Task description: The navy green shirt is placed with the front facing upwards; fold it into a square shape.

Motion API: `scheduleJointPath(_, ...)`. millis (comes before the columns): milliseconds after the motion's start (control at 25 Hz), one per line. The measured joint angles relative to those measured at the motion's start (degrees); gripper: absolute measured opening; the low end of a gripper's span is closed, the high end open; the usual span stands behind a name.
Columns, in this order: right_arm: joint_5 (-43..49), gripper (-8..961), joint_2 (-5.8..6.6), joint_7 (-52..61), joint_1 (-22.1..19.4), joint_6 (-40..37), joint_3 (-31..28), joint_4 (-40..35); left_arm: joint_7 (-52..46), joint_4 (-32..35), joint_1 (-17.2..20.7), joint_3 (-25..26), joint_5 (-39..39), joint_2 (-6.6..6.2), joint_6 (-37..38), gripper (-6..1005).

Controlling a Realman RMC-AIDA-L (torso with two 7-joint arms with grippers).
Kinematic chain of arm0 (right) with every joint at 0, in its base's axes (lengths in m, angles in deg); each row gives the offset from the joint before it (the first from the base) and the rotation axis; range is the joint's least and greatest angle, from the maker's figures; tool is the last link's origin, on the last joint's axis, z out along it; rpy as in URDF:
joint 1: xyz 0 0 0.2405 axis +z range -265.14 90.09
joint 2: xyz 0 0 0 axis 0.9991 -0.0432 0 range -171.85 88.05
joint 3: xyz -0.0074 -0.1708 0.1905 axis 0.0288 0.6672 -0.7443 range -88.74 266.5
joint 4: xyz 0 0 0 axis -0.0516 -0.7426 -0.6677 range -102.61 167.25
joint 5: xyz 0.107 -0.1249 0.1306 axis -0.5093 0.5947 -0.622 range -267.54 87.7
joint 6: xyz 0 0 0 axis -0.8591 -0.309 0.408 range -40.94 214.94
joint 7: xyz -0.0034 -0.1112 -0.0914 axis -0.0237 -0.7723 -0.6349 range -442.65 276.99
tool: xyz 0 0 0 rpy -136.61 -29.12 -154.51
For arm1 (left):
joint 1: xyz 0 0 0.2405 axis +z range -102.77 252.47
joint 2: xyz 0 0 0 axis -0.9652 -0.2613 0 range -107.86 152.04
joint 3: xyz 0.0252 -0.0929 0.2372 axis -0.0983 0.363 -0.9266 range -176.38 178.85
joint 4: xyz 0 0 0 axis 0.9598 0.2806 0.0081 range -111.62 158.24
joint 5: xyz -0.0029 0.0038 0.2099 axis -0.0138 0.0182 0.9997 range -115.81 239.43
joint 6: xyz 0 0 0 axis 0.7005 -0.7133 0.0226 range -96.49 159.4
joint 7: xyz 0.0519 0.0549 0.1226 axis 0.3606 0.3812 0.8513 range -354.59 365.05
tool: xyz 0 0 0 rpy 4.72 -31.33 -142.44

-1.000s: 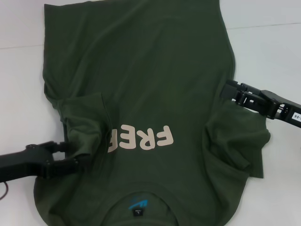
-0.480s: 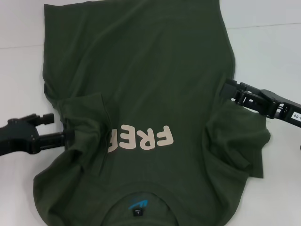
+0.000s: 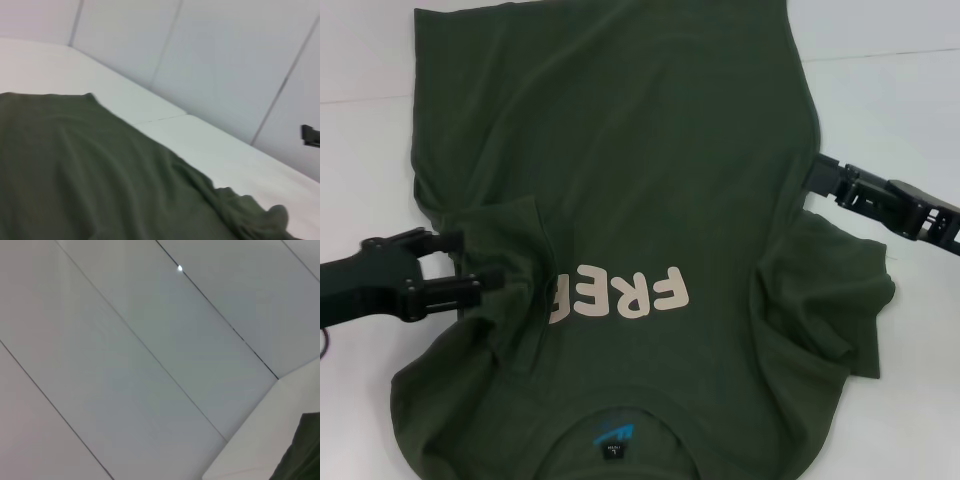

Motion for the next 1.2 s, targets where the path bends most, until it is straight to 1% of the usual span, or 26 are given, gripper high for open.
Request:
scheduleJointPath(200,0.0,919,0.05,0.5,0.6,0.0,-0.3,0.0,1.6,-3.1,-1.6,-0.8,-0.8,0.06,0.1,904)
scheduleJointPath(440,0.3,918,-0.25,0.5,0.7,0.4,0.0,-0.4,2.5,-4.0,-1.9,-0.5,-3.0,0.07,0.0,904)
scheduleJointPath(480,0.3,918,-0.15,0.4,0.6,0.3,0.1,-0.5,3.4,-4.0,-1.6,-0.2,-5.1,0.07,-0.4,904)
scheduleJointPath(560,0.3,918,0.36,0.4,0.2,0.2,0.0,-0.5,3.8,-4.1,-1.5,-0.1,-5.9,0.07,-0.6,903)
scheduleJointPath(600,0.3,918,0.71,0.5,-0.1,0.1,-0.1,-0.5,4.0,-4.1,-1.4,0.2,-6.6,0.07,-0.8,903)
scheduleJointPath(720,0.2,917,1.16,0.6,-0.8,-0.2,-0.4,-0.3,4.0,-4.1,-1.4,1.0,-7.2,0.03,-1.1,903)
scheduleJointPath(1040,0.1,917,0.89,0.1,-1.3,-0.8,-0.5,-0.5,4.1,-4.1,-0.1,4.0,-7.3,-0.1,-1.4,903)
scheduleJointPath(1200,0.2,916,1.07,0.1,-1.6,-0.8,-0.5,-0.5,4.3,-4.0,0.7,6.4,-7.7,-0.1,-0.7,903)
